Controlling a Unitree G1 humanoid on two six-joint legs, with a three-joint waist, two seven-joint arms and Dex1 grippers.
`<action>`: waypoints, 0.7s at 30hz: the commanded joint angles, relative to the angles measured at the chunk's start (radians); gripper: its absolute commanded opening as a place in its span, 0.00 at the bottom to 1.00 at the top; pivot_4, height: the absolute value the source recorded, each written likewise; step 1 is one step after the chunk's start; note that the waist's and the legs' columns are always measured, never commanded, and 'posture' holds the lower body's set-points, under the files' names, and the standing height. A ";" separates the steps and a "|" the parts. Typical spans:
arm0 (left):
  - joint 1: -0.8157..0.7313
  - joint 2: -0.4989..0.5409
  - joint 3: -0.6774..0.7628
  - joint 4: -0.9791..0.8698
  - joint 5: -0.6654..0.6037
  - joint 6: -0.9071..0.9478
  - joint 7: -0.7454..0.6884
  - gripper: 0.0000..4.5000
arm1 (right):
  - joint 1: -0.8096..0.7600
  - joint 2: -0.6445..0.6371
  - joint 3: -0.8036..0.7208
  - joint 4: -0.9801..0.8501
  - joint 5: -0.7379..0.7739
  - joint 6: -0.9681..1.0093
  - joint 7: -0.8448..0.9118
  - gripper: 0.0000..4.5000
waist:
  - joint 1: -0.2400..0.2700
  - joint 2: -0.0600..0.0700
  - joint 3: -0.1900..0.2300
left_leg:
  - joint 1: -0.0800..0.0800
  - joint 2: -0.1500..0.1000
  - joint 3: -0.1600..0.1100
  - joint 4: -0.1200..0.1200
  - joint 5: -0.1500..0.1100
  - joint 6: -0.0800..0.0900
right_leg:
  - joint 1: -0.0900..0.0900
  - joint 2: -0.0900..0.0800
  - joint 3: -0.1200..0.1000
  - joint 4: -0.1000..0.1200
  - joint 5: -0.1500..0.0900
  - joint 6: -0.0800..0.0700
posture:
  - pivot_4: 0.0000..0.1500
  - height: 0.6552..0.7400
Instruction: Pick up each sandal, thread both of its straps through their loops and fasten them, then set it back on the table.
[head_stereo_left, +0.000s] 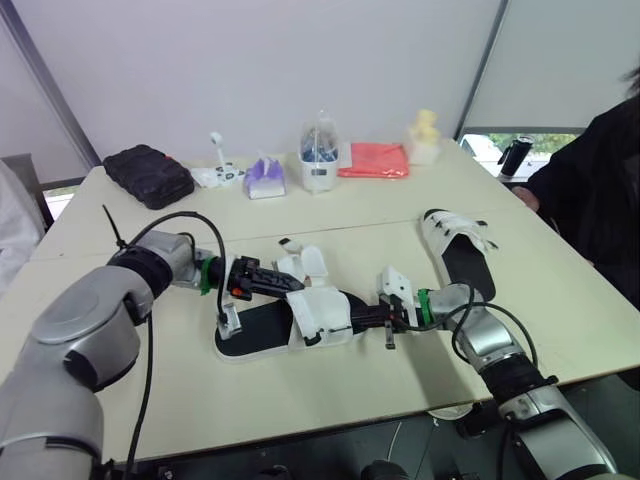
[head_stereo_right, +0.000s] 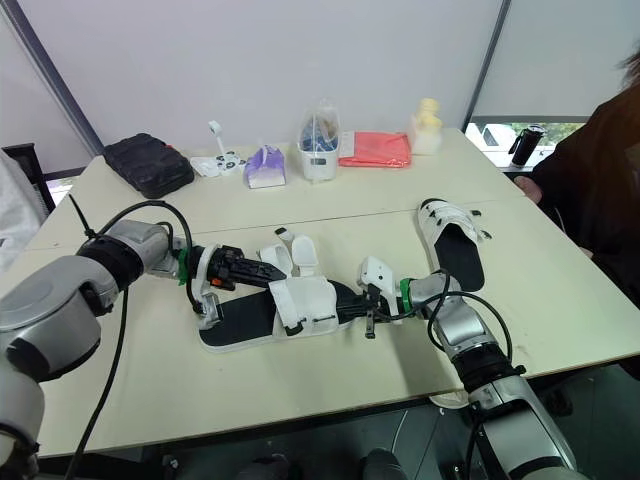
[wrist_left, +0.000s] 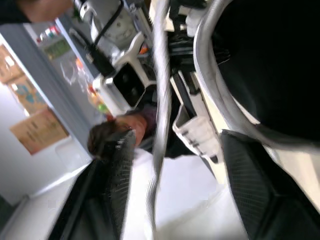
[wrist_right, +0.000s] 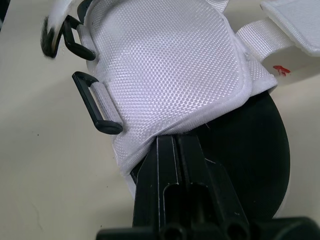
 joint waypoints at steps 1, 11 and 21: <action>-0.003 0.072 0.055 -0.034 -0.089 -0.073 -0.036 0.60 | -0.002 0.008 0.020 0.054 -0.041 0.002 -0.017 0.00 | 0.001 0.000 0.000 | 0.000 0.000 0.000 0.000 0.000 0.000 | 0.000 0.000 0.000 0.000 0.000 0.000 | 1.00 1.00; 0.047 -0.060 1.204 1.112 -0.452 -0.719 -1.137 0.60 | 0.002 0.009 0.025 0.067 -0.044 -0.013 -0.004 0.00 | 0.000 -0.004 -0.005 | 0.000 -0.001 0.004 0.001 0.000 0.000 | 0.003 0.000 -0.005 -0.004 0.001 -0.001 | 1.00 1.00; 0.148 -0.175 2.373 1.118 -1.184 -0.001 -2.344 0.60 | 0.028 0.003 0.033 0.036 -0.040 0.006 0.011 0.00 | -0.007 -0.006 -0.009 | -0.001 0.002 -0.002 0.003 -0.002 0.003 | 0.001 -0.003 -0.015 0.001 0.000 -0.001 | 1.00 1.00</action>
